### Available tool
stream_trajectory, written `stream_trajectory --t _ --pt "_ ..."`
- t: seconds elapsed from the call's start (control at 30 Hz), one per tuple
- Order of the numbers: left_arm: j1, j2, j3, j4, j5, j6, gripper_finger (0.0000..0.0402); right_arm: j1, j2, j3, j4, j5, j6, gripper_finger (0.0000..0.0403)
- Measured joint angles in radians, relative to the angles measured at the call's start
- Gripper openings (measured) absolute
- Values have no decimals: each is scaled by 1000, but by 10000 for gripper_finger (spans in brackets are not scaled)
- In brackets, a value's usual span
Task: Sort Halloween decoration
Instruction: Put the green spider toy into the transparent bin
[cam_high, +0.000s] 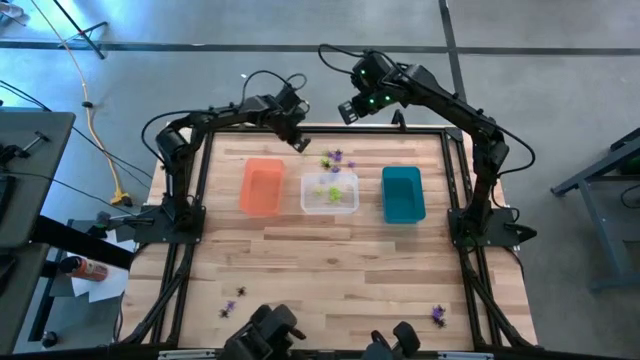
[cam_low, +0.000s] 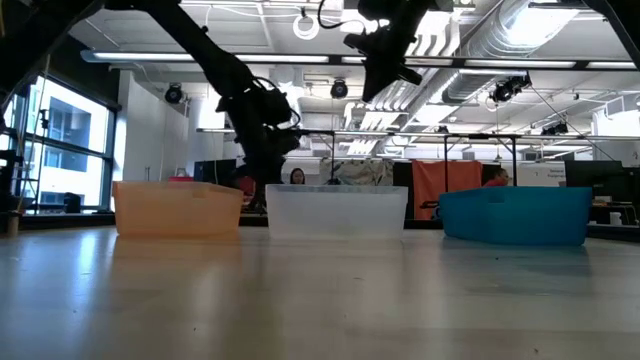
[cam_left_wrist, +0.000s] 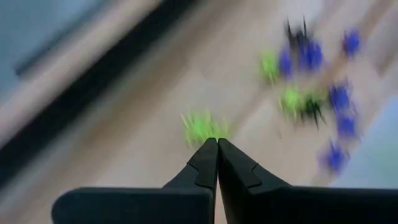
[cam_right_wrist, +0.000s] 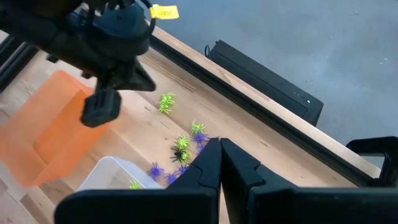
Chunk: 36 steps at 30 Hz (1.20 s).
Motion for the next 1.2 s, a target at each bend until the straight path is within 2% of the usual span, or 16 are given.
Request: stream_trajectory --t 0.17,0.4,0.53,0.87,1.0,1.1,1.2 --pt "-4 58 -2 55 61 4 0 0 0 0 3 0 2 0" --pt "-6 132 -1 112 65 -30 0 0 0 0 2 0 24 0" --pt "-6 142 -1 84 68 -22 0 0 0 0 1 0 28 0" --pt "-21 115 0 -1 129 -22 0 0 0 0 39 0 28 0" --pt "-41 91 -1 4 193 -21 0 0 0 0 39 1 23 0" --pt "-39 49 -1 9 171 -19 0 0 0 0 39 1 23 0" --pt "-12 10 0 18 108 -3 0 0 0 0 39 1 22 0"
